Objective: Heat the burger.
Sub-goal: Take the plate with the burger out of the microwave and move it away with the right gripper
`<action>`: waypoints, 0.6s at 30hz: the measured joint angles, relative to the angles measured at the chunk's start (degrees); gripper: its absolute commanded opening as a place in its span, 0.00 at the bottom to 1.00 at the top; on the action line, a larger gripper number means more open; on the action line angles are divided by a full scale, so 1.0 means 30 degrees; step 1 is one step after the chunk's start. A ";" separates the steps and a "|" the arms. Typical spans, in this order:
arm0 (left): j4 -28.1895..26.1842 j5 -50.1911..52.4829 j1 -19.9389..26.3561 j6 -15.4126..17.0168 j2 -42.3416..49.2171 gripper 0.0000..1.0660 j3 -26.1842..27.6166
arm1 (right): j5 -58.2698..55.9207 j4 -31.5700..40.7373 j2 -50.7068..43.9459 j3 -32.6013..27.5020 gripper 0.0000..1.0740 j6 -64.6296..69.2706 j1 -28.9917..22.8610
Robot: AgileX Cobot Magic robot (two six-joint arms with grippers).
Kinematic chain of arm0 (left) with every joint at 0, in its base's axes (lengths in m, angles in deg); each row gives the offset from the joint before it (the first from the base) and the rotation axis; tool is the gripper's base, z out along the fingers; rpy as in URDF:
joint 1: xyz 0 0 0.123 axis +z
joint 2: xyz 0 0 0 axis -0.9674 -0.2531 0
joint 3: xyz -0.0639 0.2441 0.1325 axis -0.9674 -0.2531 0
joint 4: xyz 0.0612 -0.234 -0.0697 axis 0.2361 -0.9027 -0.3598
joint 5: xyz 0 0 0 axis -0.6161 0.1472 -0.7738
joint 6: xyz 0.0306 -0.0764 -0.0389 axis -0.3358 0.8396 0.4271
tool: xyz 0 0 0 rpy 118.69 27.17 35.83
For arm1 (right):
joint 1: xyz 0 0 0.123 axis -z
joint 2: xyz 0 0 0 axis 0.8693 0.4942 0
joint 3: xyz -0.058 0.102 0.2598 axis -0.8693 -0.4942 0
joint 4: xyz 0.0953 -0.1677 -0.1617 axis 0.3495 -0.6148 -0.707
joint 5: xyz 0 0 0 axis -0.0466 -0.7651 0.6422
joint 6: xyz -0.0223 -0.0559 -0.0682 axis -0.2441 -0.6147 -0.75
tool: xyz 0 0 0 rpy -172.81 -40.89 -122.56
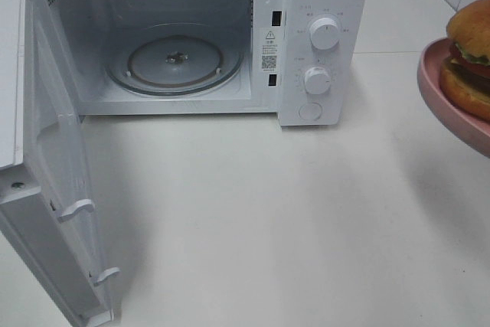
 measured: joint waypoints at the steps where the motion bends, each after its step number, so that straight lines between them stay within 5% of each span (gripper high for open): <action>1: 0.0000 0.0000 0.0000 0.0000 0.0000 0.92 0.0000 | -0.0477 -0.0286 0.0057 0.0000 0.00 0.1012 0.0000; 18: 0.0000 0.0000 0.0000 0.0000 0.0000 0.92 0.0000 | -0.2387 -0.2215 0.5386 0.0000 0.00 1.2414 0.0000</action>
